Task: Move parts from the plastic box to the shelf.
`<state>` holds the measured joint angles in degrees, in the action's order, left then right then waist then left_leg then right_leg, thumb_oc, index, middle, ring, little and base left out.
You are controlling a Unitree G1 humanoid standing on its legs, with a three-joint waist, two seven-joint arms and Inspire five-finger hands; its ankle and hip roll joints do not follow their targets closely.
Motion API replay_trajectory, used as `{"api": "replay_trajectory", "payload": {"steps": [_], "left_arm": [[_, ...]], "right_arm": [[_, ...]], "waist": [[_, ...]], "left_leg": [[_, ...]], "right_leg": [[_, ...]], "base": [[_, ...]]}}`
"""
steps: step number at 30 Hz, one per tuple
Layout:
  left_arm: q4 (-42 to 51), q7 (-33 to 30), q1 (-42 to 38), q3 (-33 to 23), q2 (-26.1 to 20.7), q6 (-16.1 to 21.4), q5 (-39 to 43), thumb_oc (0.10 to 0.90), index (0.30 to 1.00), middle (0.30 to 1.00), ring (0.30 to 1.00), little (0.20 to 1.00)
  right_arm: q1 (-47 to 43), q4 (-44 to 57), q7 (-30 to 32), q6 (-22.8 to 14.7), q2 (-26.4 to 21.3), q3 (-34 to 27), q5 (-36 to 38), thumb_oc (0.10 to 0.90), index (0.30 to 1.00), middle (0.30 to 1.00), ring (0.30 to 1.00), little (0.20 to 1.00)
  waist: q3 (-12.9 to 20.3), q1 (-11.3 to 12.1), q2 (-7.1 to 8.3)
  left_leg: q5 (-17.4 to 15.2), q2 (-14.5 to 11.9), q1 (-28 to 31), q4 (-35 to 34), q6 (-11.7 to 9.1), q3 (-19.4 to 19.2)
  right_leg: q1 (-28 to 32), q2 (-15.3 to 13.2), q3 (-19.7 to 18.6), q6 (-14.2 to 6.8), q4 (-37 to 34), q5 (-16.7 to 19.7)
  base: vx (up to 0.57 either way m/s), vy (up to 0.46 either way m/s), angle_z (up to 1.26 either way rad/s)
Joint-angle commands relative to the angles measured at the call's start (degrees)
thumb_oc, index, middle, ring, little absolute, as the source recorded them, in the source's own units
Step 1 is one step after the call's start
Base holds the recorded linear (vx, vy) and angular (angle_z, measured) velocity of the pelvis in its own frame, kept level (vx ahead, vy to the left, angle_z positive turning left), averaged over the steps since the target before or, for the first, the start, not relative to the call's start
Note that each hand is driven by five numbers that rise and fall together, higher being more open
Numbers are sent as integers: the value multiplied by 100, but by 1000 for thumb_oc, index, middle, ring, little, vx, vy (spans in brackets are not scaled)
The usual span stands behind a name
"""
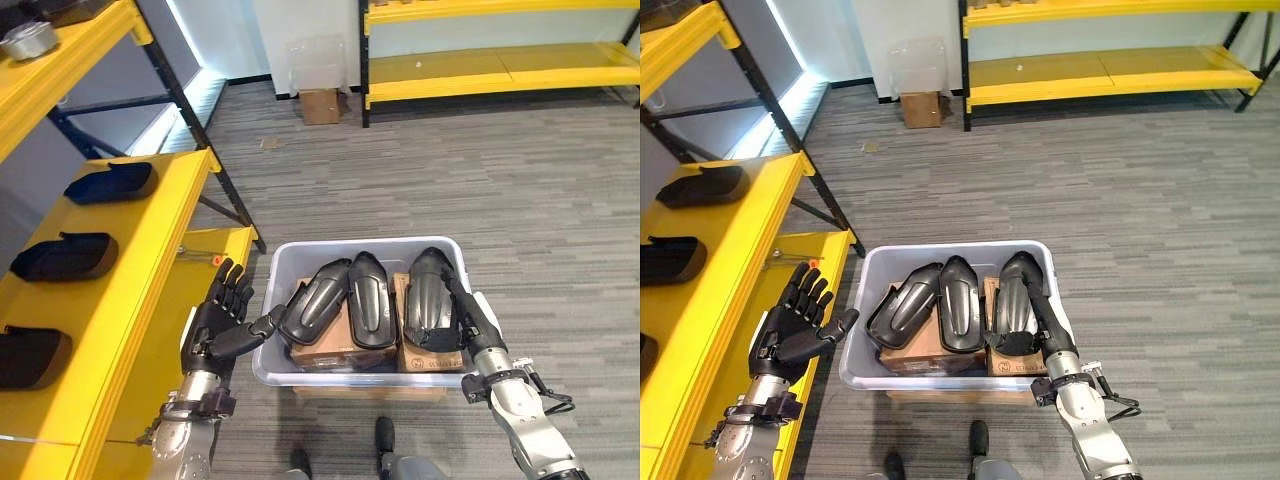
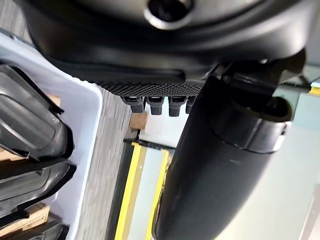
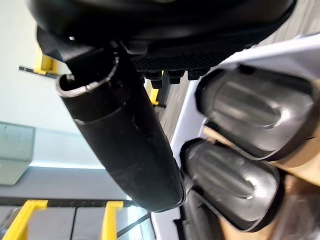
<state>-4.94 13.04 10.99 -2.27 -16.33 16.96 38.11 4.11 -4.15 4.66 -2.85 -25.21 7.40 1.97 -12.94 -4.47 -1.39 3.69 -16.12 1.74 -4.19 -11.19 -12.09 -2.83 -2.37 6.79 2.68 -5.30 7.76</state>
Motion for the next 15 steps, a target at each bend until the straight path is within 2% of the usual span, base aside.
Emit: {"api": "replay_trajectory", "payload": {"steps": [1,4,6,9,12,15], "left_arm": [[636,96,-110,-352,-173,767,371,900,1000,1000,1000,1000],[599,13,-225,-232,-162,758,294,900,1000,1000,1000,1000],[614,-51,-345,-116,-176,726,223,900,1000,1000,1000,1000],[525,-101,-382,-54,-160,635,223,900,1000,1000,1000,1000],[487,-89,-367,-30,-232,611,211,900,1000,1000,1000,1000],[527,-83,-388,-10,-279,565,231,900,1000,1000,1000,1000]], "right_arm": [[-476,671,24,-515,-221,-43,-9,900,1000,1000,1000,1000],[-599,632,5,-328,-234,-20,292,900,1000,1000,1000,1000],[-702,589,79,-300,-247,3,378,900,1000,1000,1000,1000],[-687,552,176,-179,-224,-106,369,900,1000,1000,1000,1000],[-487,676,161,-130,-118,-235,233,900,1000,1000,1000,1000],[-449,702,256,-61,-82,-258,230,900,1000,1000,1000,1000]], "waist": [[148,-18,37],[134,-54,-15],[66,-73,-73],[34,-162,-137],[66,-243,-37],[53,-249,6]], "left_leg": [[1227,-115,-36,-81,51,-128],[1170,-120,-10,-81,17,-139],[1069,-50,13,-81,37,-21],[863,92,147,-81,74,-116],[365,317,314,-81,231,-303],[139,408,375,-81,308,-358]], "right_leg": [[608,-262,308,-732,30,-508],[494,-338,362,-780,31,-425],[385,-337,297,-769,87,-391],[360,-395,215,-835,40,-285],[344,-556,124,-994,30,-151],[321,-635,114,-1079,30,-96]], "base": [[-78,220,-6],[-79,196,-22],[-78,272,-17],[2,245,-12],[34,123,15],[4,41,3]]}}
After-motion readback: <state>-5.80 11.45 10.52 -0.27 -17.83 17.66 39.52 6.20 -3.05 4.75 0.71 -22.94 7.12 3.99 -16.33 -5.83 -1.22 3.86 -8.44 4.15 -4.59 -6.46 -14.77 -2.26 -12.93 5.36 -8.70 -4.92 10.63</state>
